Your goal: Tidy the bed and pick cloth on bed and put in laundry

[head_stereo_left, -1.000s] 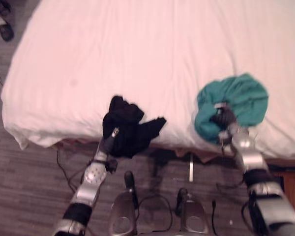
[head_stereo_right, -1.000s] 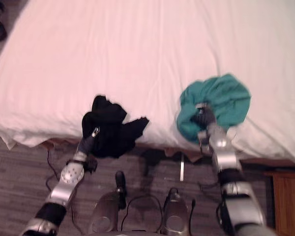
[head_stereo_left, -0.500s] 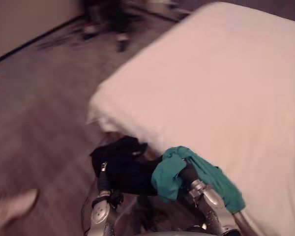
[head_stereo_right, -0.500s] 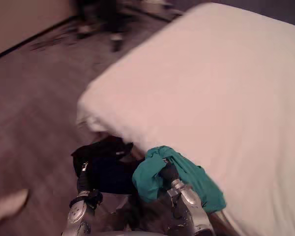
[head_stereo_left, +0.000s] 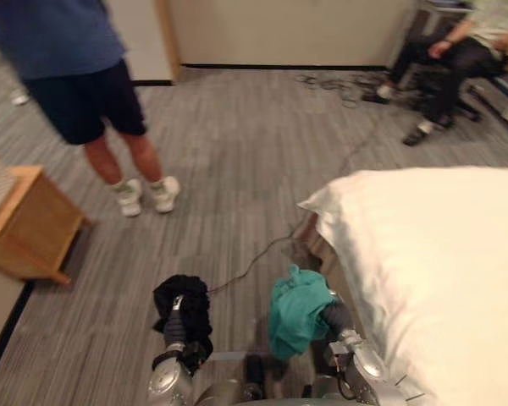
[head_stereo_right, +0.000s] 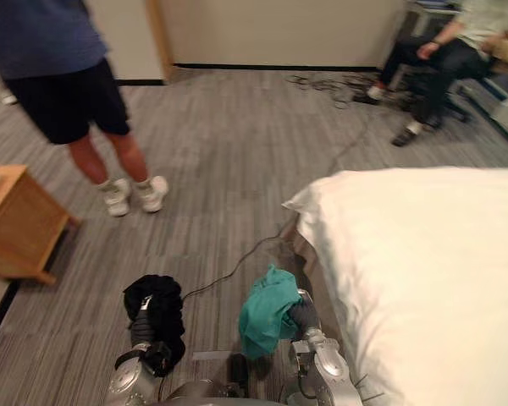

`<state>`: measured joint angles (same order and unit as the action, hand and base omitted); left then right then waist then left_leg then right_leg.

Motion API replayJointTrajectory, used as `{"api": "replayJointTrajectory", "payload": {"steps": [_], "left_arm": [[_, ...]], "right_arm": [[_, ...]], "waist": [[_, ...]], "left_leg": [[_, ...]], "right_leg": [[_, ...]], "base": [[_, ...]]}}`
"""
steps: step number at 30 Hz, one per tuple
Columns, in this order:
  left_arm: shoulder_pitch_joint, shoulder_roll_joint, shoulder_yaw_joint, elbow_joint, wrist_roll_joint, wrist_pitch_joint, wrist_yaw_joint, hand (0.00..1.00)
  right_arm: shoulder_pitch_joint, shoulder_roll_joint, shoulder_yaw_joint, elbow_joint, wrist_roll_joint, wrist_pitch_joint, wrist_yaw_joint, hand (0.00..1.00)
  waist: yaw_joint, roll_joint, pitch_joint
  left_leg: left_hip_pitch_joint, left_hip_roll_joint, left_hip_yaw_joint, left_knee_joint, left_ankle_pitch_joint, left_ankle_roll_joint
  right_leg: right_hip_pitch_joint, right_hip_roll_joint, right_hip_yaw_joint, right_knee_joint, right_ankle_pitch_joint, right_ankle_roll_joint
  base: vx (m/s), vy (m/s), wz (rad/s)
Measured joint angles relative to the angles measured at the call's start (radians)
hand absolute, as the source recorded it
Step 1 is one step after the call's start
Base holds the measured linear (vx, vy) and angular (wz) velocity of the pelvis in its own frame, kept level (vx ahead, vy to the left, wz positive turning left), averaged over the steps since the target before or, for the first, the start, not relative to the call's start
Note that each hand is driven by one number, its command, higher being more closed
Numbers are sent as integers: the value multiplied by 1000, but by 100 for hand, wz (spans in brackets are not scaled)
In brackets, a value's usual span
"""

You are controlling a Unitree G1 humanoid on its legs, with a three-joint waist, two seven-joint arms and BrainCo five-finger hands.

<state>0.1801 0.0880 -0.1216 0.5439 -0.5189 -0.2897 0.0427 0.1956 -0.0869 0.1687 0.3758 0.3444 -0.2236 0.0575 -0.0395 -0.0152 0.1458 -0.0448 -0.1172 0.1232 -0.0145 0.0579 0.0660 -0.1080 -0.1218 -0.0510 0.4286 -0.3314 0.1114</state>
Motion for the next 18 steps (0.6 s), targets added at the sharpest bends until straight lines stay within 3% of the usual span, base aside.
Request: {"api": "replayJointTrajectory", "payload": {"steps": [2,5,6,14,17,18], "left_arm": [[15,16,-40,9,-21,0,-21,100],[52,-10,-45,12,-42,2,-26,100],[36,-5,-73,94,-61,9,-45,100],[18,-2,-65,138,-60,8,-66,100],[-11,5,-57,214,-58,8,-78,100],[-17,7,-43,236,-58,8,-91,100]], "right_arm": [[6,19,-40,6,0,-10,-21,100],[-40,17,-58,65,9,-10,-50,100],[-39,40,-93,192,29,3,-99,100],[-39,40,-120,243,28,-1,-85,100],[-39,35,-150,329,16,-7,-66,100],[-40,33,-162,365,4,-9,-53,100]], "waist": [[2,-26,-18],[27,2,-35],[20,26,-56],[23,19,-55],[24,9,-59],[23,2,-60]], "left_leg": [[33,-29,-11,-30,25,-31],[56,-11,-9,-74,52,-36],[72,84,14,-81,49,-38],[69,84,15,-85,38,-46],[44,86,14,-77,26,-60],[13,86,15,-34,-5,-74]], "right_leg": [[16,-13,38,-66,151,-15],[49,1,28,-126,170,-26],[138,104,62,-327,257,-68],[135,104,59,-327,251,-77],[102,106,51,-309,243,-83],[82,107,46,-283,230,-90]], "base": [[126,-89,121],[132,-90,31],[13,-19,-6],[0,0,0],[12,-22,1],[35,-65,7]]}}
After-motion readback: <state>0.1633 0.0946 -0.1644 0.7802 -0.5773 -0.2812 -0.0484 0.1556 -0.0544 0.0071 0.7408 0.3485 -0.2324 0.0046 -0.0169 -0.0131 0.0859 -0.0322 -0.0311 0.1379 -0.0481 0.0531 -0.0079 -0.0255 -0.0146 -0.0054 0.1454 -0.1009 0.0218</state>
